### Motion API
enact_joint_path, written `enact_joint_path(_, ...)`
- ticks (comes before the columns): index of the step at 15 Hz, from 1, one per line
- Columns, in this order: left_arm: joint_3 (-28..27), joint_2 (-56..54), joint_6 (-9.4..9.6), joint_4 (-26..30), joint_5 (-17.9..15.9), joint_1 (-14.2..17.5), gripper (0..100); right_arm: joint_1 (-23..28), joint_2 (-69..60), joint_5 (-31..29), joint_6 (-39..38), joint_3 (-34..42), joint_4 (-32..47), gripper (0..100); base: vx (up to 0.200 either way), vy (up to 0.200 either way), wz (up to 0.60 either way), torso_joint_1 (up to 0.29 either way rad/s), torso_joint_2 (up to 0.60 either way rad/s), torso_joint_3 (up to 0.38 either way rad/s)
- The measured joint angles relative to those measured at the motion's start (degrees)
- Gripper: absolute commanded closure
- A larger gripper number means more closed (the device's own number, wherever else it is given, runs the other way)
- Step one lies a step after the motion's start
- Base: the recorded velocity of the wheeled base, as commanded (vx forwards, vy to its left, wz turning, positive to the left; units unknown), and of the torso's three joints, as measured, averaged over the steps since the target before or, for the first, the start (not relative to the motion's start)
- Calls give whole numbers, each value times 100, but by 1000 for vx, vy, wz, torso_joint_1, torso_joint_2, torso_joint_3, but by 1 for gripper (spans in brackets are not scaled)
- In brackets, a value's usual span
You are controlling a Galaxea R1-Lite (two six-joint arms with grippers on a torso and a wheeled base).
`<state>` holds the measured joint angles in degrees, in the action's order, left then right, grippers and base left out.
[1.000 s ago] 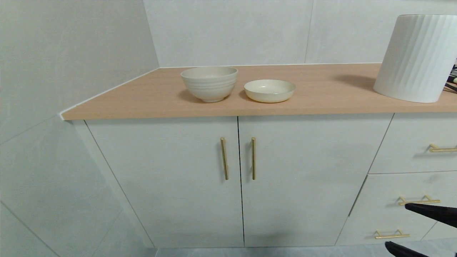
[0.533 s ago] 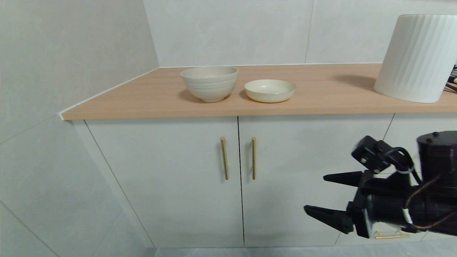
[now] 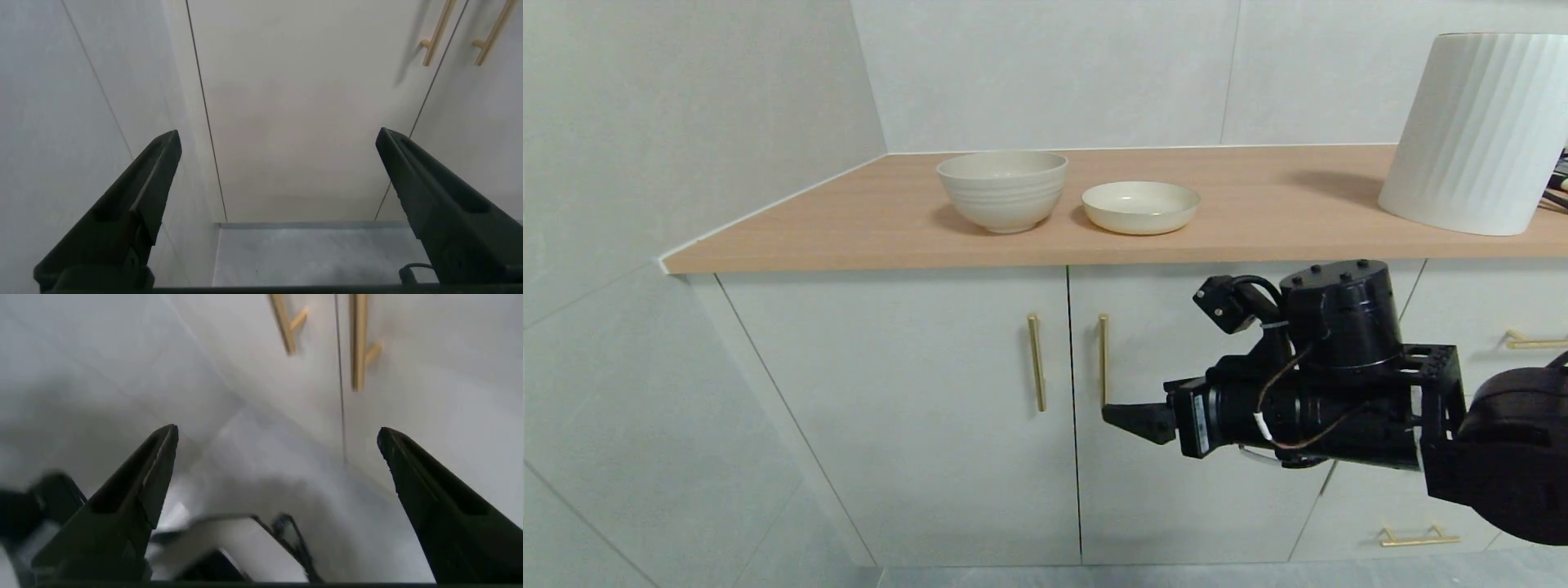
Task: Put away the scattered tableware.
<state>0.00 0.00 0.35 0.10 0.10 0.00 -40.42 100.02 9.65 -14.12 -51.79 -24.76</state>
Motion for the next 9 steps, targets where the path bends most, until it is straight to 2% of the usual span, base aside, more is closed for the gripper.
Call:
enact_joint_path(3, 0, 0, -4, 0, 1, 0, 0, -4, 416, -121, -165, -262, -571, 0, 0, 0, 0, 0, 0, 0)
enact_joint_path(7, 0, 0, -9, -2, 4, 0, 0, -4, 1165, -187, -441, -336, -2164, 0, 0, 0, 0, 0, 0, 0)
enact_joint_path(9, 0, 0, -9, -2, 1, 0, 0, -1, 1412, -191, -460, -394, -2264, 0, 0, 0, 0, 0, 0, 0)
